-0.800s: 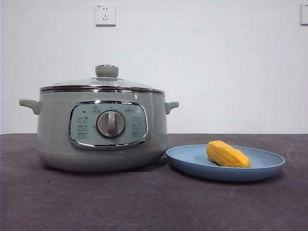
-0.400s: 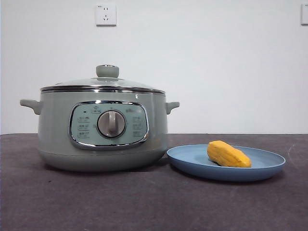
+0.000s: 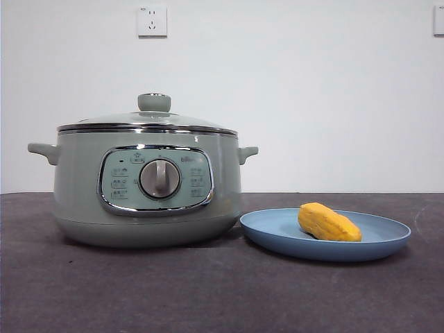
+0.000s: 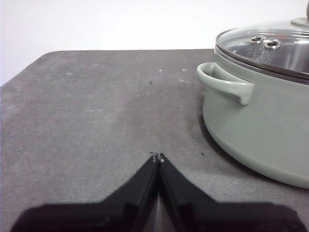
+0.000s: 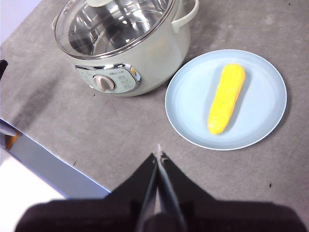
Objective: Take the corn out from the steamer,put the corn on the plate,close the lid
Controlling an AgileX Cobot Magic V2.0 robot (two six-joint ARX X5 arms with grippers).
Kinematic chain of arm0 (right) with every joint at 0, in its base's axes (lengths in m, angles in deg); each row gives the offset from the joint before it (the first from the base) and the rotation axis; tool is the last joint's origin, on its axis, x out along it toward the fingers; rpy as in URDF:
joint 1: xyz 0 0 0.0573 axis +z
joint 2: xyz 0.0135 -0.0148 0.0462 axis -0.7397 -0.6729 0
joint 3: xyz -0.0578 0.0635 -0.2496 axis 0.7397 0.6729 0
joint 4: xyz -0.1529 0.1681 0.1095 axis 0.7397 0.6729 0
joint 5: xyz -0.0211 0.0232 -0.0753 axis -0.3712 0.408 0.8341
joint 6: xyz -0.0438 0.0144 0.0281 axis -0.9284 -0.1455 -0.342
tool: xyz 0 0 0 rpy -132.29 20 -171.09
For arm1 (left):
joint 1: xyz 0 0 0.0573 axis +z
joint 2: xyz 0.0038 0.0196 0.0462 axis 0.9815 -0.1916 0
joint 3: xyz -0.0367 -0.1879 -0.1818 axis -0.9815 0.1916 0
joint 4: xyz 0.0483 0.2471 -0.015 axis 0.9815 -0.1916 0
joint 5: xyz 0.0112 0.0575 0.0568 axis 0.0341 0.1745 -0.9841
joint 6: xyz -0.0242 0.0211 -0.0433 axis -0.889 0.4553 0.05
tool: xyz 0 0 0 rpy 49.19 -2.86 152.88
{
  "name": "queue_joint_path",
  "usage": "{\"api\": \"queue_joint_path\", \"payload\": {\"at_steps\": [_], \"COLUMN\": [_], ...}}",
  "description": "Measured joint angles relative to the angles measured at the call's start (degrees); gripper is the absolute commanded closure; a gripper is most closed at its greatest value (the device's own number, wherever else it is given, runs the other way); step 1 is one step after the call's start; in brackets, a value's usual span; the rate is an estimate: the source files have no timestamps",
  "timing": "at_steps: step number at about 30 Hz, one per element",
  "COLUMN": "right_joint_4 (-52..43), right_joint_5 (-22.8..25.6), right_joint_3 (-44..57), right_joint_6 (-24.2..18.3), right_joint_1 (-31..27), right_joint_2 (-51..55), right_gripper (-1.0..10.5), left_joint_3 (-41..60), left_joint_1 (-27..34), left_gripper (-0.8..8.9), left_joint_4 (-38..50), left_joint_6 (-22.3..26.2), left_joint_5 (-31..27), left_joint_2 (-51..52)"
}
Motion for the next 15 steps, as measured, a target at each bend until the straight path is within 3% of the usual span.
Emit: {"api": "queue_joint_path", "payload": {"at_steps": [11,15], "right_joint_4": [0.00,-0.76], "right_joint_5": [0.11,2.64], "right_joint_3": [0.00,0.00], "right_joint_6": [-0.15,-1.51], "right_joint_1": [0.00,-0.02], "right_joint_2": [0.00,1.14], "right_gripper": [9.5,9.5], "left_joint_3": [0.02,0.02], "left_joint_1": [0.00,0.00], "left_gripper": [8.17,8.17], "left_joint_4": [0.00,0.00], "left_joint_6": [0.00,0.00], "left_joint_5": [0.00,0.00], "left_joint_2": [0.00,0.00]}}
